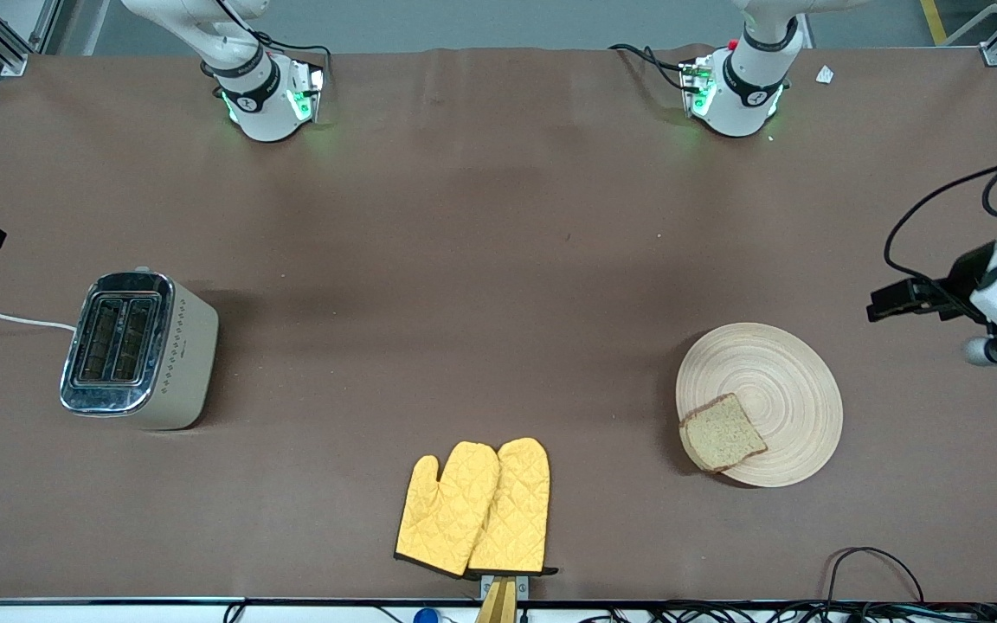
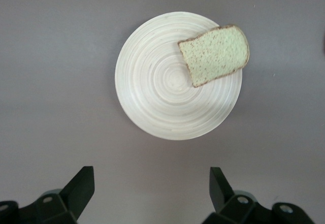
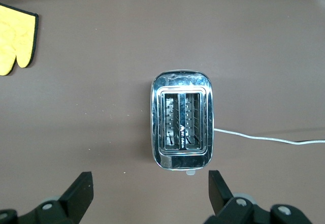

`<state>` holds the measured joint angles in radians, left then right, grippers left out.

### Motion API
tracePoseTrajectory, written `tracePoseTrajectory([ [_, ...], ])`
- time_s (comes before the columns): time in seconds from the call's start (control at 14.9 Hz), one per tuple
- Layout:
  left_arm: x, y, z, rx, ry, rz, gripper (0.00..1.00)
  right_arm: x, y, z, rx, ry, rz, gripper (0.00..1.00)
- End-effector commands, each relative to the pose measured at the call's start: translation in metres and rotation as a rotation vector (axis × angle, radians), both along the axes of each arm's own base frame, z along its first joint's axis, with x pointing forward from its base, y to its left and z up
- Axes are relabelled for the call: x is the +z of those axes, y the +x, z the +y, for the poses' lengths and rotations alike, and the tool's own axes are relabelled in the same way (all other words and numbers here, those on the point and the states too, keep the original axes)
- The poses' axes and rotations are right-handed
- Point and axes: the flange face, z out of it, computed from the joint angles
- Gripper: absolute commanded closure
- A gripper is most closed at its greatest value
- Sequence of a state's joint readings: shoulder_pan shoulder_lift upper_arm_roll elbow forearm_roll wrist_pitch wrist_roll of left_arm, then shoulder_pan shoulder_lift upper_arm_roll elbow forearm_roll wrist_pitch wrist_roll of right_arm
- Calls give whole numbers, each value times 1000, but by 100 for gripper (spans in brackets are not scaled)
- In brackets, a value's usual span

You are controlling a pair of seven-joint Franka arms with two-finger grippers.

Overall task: Move plate and put bread in toaster
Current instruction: 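Reach the left gripper toward the rim of the wooden plate, then lower the left gripper and grasp the wooden plate's rim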

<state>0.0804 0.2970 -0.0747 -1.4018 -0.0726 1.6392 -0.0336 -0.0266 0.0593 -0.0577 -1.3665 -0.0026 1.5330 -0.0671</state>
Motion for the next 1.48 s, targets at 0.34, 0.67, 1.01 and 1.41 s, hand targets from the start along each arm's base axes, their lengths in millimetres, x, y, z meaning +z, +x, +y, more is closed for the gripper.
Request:
tracePoseTrajectory([
  [0.34,-105,38,91,81,-237,15,0,19,-20,-1,12,10,31,0],
  [0.67,-195,41,150,117,-509,14,0,26,-32,-5,5,15,56,0],
  [1.01,-259,41,159,120,-664,9,1,25,-29,-3,10,10,47,0],
  [1.41,-308,40,161,127,-764,-21,4,23,-23,0,13,25,29,0],
])
